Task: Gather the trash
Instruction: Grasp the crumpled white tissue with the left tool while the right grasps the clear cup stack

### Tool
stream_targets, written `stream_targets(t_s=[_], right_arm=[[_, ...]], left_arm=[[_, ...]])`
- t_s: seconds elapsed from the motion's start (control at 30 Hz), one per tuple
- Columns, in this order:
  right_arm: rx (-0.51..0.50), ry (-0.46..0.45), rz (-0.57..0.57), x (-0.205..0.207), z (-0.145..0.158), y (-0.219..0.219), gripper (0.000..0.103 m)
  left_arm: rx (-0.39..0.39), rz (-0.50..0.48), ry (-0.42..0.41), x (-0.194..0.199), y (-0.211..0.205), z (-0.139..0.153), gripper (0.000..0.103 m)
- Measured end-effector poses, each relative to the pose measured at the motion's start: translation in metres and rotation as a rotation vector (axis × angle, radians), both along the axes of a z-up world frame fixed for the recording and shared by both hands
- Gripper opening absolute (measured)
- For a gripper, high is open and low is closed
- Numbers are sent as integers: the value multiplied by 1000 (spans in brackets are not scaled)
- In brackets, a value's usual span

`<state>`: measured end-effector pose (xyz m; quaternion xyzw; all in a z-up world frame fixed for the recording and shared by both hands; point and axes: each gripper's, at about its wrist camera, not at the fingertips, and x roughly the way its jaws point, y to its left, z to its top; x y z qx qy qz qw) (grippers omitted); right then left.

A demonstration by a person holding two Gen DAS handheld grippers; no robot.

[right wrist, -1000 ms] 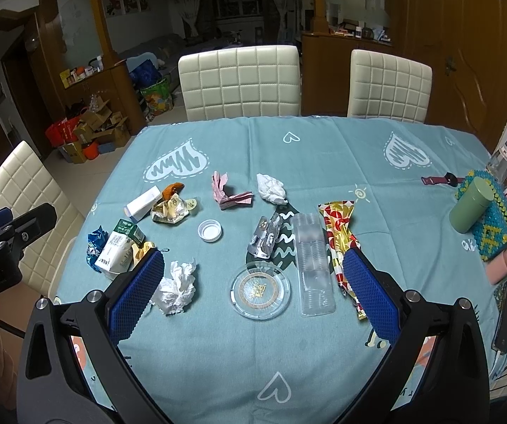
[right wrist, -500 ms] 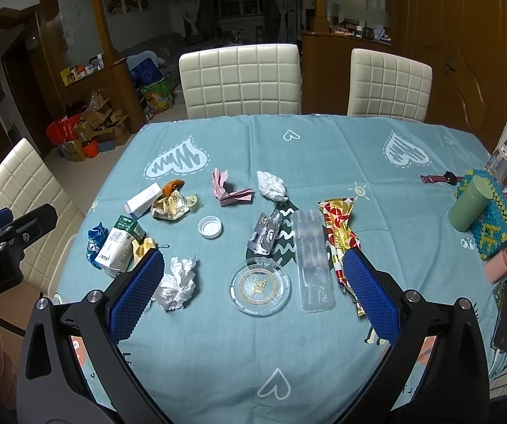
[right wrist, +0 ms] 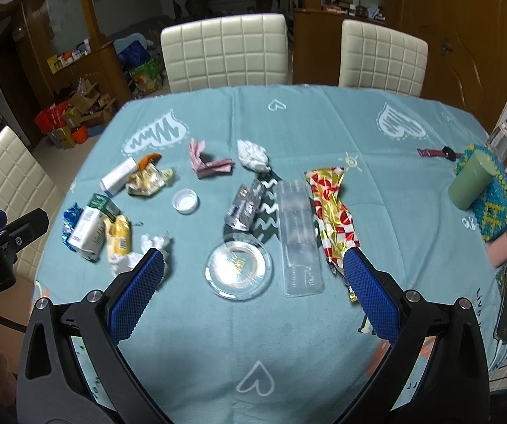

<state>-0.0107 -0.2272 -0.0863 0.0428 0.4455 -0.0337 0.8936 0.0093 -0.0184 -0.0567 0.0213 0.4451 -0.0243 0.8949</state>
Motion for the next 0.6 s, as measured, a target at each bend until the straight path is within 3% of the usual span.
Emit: stream_targets(t_s=[0.5, 0.6], right_arm=[[-34, 175, -66, 27, -91, -52, 100], [-34, 185, -66, 35, -101, -59, 99]], left_arm=[[35, 25, 241, 36, -14, -111, 96], [44, 17, 246, 43, -22, -117, 96]])
